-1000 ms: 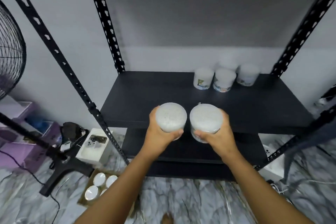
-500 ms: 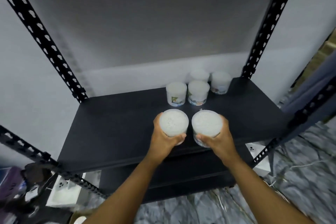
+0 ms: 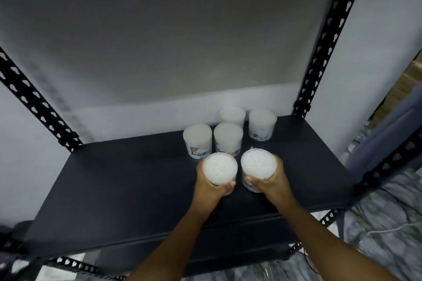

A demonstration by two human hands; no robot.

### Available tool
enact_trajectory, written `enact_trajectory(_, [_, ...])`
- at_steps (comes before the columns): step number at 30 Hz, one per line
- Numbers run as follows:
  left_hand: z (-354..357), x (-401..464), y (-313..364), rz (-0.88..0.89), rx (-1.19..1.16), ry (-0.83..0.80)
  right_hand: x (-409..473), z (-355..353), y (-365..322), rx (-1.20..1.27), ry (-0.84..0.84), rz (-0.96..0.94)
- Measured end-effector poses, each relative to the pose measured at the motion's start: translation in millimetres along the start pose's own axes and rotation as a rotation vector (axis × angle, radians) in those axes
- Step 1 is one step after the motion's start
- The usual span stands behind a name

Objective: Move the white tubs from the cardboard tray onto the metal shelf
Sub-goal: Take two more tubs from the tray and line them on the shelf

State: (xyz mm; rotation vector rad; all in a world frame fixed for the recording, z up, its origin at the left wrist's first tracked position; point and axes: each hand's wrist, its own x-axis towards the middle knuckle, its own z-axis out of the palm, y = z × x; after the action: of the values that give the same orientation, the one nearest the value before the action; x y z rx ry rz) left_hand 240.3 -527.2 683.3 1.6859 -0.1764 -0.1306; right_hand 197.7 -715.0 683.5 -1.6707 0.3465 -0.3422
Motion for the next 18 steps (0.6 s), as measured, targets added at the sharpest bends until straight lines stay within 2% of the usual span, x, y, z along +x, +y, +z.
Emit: enact_trajectory(18, [18.1, 33.3, -7.0, -0.032, 0.013, 0.071, 73.0, -8.3, 9.2, 0.01, -0.054, -0.013])
